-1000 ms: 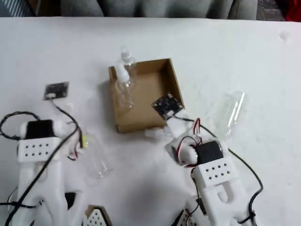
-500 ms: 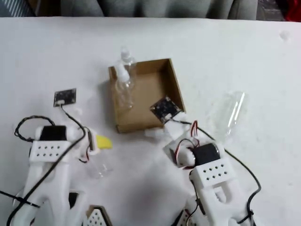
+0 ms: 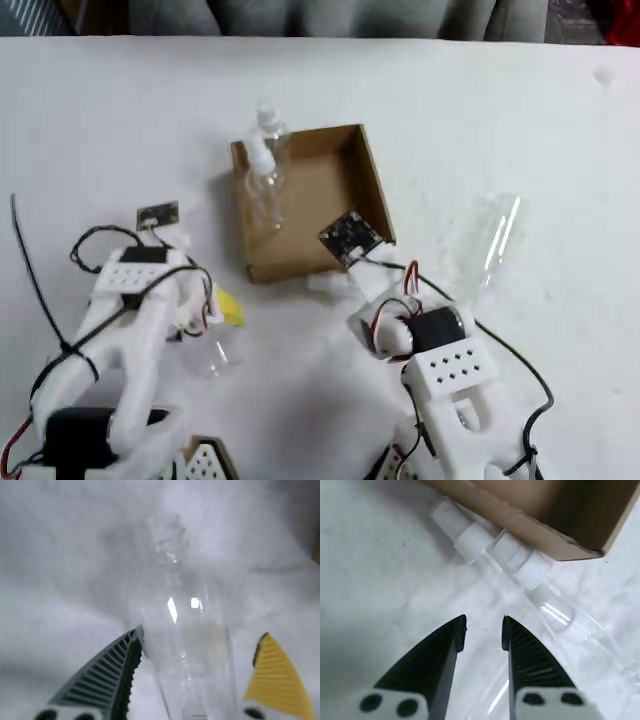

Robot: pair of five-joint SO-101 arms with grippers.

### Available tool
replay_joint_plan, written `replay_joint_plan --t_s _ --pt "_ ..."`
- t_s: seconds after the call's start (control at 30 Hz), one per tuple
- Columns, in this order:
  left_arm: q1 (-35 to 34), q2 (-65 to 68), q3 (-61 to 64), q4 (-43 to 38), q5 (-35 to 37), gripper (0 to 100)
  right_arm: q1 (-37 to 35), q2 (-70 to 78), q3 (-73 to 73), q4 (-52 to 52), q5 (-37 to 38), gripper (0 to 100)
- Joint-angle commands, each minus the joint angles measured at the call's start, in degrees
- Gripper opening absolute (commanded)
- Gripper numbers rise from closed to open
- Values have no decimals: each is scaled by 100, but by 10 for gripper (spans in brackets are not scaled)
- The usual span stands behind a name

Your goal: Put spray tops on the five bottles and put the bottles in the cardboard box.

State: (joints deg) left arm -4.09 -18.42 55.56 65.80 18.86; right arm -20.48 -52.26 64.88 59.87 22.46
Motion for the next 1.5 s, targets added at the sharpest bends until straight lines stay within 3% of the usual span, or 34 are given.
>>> replay_joint_plan --t_s 0.0,0.03,0.07,0.17,0.33,0.47,0.77,1.47 --pt "215 110 -360 -334 62 91 -31 -101 -53 -66 62 84" --pt "207 110 -369 -404 62 20 -31 -101 -44 -66 62 84" --pt "198 110 -369 -484 53 14 -31 -101 -18 -84 62 84" --pt "198 110 -369 -519 18 100 -22 -101 9 -66 62 84" --pt "189 110 -404 -501 -1512 64 84 -101 105 -84 62 84" --pt "101 110 -519 -360 -2163 72 295 -101 114 -84 79 84" --pt "-180 145 -774 -123 -1530 378 356 -101 105 -92 97 84" --pt "-154 189 -1327 -158 -1530 358 347 -66 114 -92 53 84"
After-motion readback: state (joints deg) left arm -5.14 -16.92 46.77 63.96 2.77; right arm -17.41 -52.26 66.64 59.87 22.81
